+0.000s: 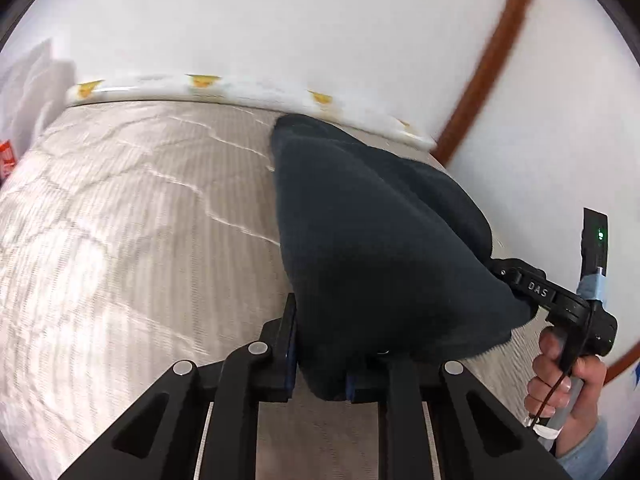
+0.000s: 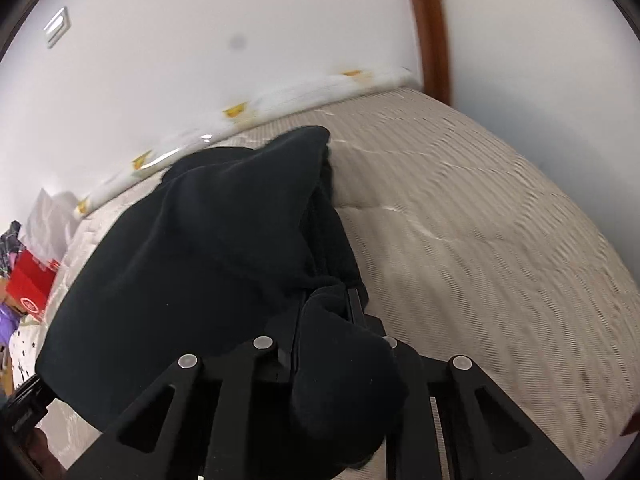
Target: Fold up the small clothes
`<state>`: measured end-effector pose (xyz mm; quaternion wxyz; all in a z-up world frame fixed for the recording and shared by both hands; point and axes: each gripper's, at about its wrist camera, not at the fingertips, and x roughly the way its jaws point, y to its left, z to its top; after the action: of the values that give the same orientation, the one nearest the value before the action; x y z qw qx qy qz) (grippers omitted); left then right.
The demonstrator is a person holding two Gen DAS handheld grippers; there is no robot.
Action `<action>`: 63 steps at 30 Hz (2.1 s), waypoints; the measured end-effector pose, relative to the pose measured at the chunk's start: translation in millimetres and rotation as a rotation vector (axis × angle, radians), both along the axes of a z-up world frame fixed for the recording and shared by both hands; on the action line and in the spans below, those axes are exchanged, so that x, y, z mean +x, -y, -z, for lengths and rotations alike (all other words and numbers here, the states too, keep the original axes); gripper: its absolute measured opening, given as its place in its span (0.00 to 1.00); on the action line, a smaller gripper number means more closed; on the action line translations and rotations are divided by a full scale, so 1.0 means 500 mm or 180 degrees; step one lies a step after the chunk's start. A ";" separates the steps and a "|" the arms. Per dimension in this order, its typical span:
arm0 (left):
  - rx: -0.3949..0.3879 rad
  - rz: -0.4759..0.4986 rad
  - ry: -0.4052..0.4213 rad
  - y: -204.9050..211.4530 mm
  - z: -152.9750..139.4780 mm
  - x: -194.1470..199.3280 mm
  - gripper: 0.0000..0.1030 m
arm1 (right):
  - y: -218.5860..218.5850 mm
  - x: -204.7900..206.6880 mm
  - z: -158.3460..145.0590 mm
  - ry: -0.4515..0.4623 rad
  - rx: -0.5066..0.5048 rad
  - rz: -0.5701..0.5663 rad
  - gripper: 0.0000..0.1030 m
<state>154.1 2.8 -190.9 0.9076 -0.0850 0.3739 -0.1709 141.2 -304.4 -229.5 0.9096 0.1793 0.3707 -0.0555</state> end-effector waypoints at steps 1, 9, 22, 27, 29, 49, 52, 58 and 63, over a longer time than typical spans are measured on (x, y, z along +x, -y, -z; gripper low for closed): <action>0.0012 -0.0040 0.0007 -0.016 -0.001 0.003 0.15 | -0.017 0.008 -0.004 0.0007 0.0003 -0.0037 0.17; -0.0049 -0.0486 -0.0080 -0.200 0.006 -0.028 0.15 | -0.183 0.080 -0.024 0.0101 -0.0030 -0.0589 0.17; 0.0347 -0.0413 -0.0189 -0.148 0.025 -0.068 0.18 | -0.125 -0.011 -0.034 0.0337 0.0081 -0.0856 0.25; 0.0261 -0.0354 -0.0300 -0.169 0.022 -0.100 0.29 | -0.111 -0.036 -0.085 0.0506 -0.0075 -0.0861 0.30; 0.0225 -0.0350 -0.0275 -0.178 0.017 -0.118 0.31 | -0.114 -0.016 -0.091 0.0464 -0.0051 -0.0910 0.31; 0.0187 -0.0257 -0.0236 -0.179 -0.019 -0.056 0.46 | -0.117 0.095 -0.043 0.0287 0.0213 -0.1056 0.06; 0.0308 -0.0220 -0.0278 -0.174 -0.003 -0.057 0.47 | -0.132 0.094 -0.033 0.0143 0.0053 -0.1068 0.07; 0.0378 -0.0210 -0.0209 -0.193 -0.048 -0.044 0.45 | -0.106 0.089 -0.088 0.0105 -0.0366 -0.0898 0.15; 0.0481 -0.0263 -0.0079 -0.194 -0.099 0.020 0.46 | -0.104 0.180 -0.138 0.0043 -0.0226 -0.1035 0.40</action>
<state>164.1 99.7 -141.5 0.9130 -0.0337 0.3930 -0.1036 231.1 -252.5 -160.4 0.9148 0.0851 0.3865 0.0806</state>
